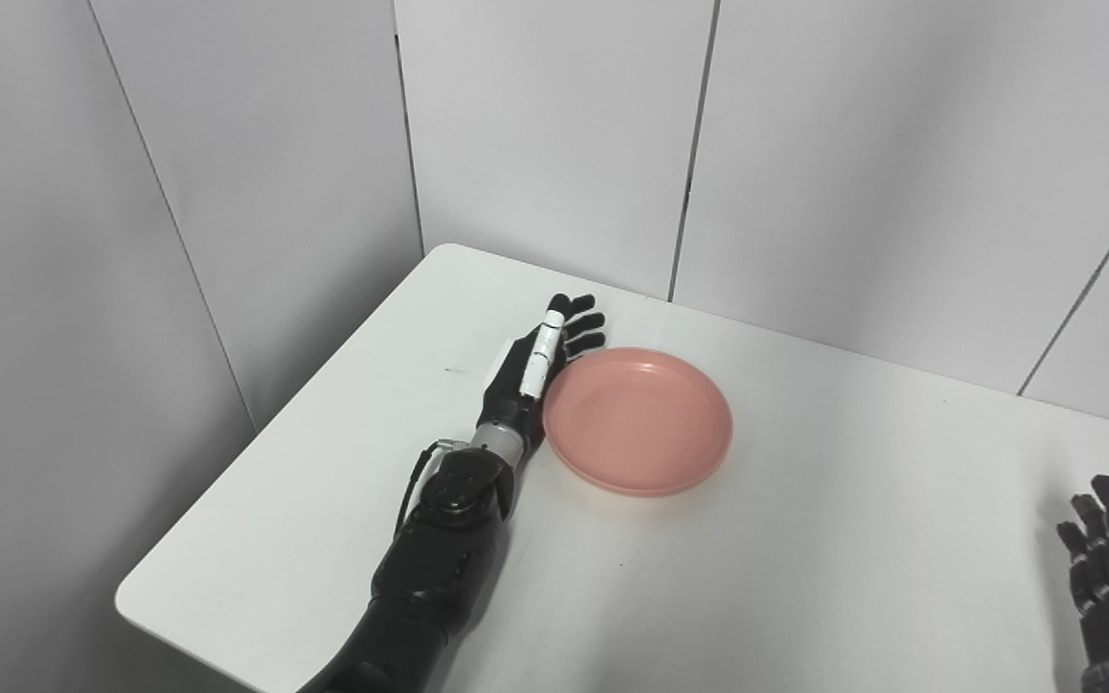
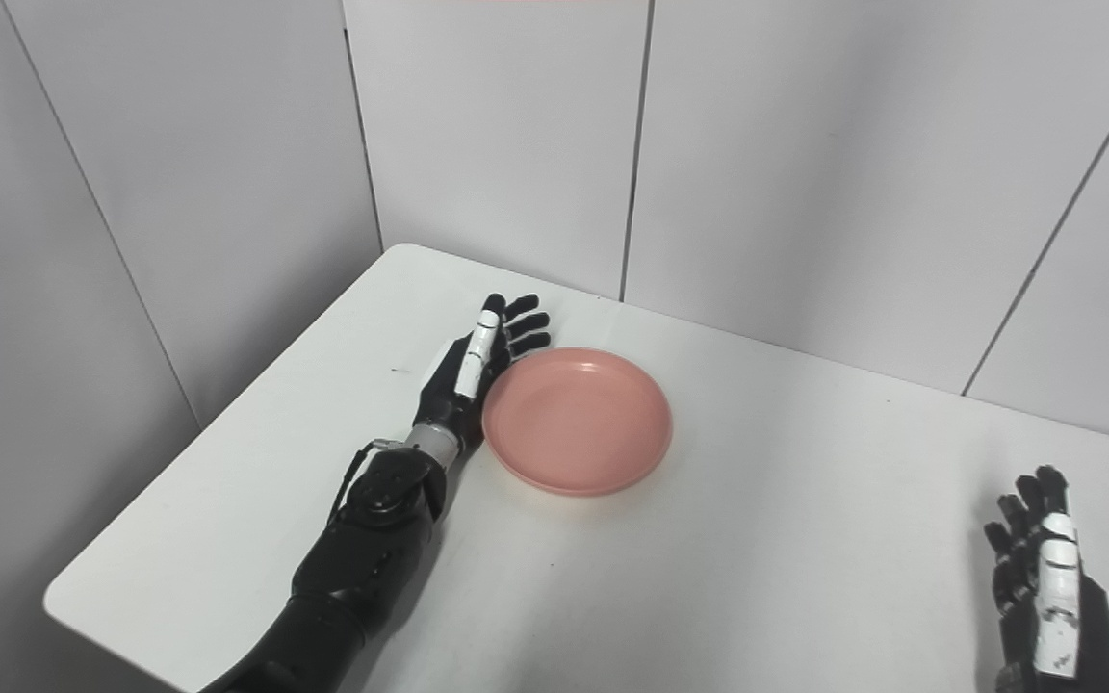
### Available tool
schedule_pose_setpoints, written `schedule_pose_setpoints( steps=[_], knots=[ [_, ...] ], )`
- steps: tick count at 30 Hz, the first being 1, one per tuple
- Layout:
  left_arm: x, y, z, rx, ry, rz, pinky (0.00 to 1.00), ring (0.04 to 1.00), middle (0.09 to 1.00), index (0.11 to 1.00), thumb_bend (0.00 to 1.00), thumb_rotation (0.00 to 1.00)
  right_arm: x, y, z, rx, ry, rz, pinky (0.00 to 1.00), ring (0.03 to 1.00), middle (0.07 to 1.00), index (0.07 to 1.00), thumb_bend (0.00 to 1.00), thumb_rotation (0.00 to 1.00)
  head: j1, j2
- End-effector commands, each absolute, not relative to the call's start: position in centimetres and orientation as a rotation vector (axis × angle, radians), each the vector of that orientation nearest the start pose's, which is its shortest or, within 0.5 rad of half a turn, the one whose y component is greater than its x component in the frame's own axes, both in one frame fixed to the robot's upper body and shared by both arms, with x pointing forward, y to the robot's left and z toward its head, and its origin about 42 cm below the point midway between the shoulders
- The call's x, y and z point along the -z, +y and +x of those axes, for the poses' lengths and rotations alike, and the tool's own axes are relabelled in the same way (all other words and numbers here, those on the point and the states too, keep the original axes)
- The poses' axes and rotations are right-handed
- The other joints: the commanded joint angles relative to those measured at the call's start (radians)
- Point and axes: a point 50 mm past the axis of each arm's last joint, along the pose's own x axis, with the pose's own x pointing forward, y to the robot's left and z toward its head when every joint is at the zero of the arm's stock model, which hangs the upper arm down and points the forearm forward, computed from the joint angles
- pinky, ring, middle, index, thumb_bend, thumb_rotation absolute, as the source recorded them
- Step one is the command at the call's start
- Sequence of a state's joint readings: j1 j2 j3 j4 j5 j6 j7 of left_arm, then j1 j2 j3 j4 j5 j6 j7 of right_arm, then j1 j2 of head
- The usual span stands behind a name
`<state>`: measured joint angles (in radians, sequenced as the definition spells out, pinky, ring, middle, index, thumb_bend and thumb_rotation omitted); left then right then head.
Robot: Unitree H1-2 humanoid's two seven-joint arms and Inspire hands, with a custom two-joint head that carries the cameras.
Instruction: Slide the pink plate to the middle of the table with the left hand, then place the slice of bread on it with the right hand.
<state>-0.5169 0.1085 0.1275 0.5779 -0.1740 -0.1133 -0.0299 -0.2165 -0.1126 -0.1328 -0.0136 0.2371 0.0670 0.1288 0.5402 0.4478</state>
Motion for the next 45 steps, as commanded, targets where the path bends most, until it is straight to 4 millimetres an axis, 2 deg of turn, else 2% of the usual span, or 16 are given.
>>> schedule_pose_setpoints(
  steps=[1,12,15,16,19,22,30,38,45],
  knots=[
    [-13.7,23.1,44.8,0.022,-0.059,-0.111,0.78,0.822,0.837,0.815,0.77,0.98,-19.0,-25.5,35.5,-0.081,-0.262,0.129,1.0,1.0,1.0,1.0,0.59,0.96,-0.005,0.002],
    [-14.4,21.9,43.5,0.083,-0.042,-0.117,0.79,0.834,0.848,0.817,0.76,0.98,-19.6,-24.6,35.0,-0.078,-0.265,0.121,1.0,1.0,1.0,1.0,0.62,0.94,-0.164,0.064],
    [-14.6,21.7,43.1,0.097,-0.04,-0.109,0.8,0.834,0.853,0.823,0.75,0.98,-19.7,-24.2,34.8,-0.068,-0.26,0.114,1.0,1.0,1.0,1.0,0.57,0.99,-0.187,0.072],
    [-14.6,21.6,43.0,0.099,-0.039,-0.11,0.8,0.834,0.854,0.824,0.75,0.98,-19.7,-24.0,34.7,-0.064,-0.262,0.114,1.0,1.0,1.0,1.0,0.56,1.0,-0.223,0.081],
    [-14.7,21.6,42.7,0.107,-0.037,-0.113,0.79,0.831,0.855,0.824,0.74,0.96,-19.8,-23.5,34.6,-0.066,-0.271,0.124,1.0,0.999,1.0,1.0,0.58,0.99,-0.282,0.092],
    [-14.6,21.5,42.4,0.123,-0.038,-0.114,0.8,0.834,0.851,0.832,0.74,0.97,-19.8,-23.2,34.8,-0.07,-0.281,0.136,1.0,0.988,1.0,1.0,0.63,0.94,-0.307,0.098],
    [-14.3,20.6,41.6,0.171,-0.058,-0.096,0.8,0.833,0.85,0.839,0.74,0.97,-19.6,-22.0,34.9,-0.073,-0.268,0.144,1.0,0.982,0.993,0.989,0.71,0.9,-0.422,0.109],
    [-14.2,19.0,40.5,0.206,-0.059,-0.122,0.81,0.854,0.868,0.859,0.73,0.98,-19.5,-20.8,35.2,-0.06,-0.256,0.147,1.0,0.987,0.993,0.98,0.75,0.89,-0.472,0.118],
    [-13.7,17.4,39.4,0.259,-0.046,-0.157,0.84,0.876,0.9,0.881,0.73,0.96,-19.7,-20.7,35.2,-0.065,-0.259,0.156,1.0,0.992,0.994,0.986,0.7,0.89,-0.497,0.119]
  ],
)
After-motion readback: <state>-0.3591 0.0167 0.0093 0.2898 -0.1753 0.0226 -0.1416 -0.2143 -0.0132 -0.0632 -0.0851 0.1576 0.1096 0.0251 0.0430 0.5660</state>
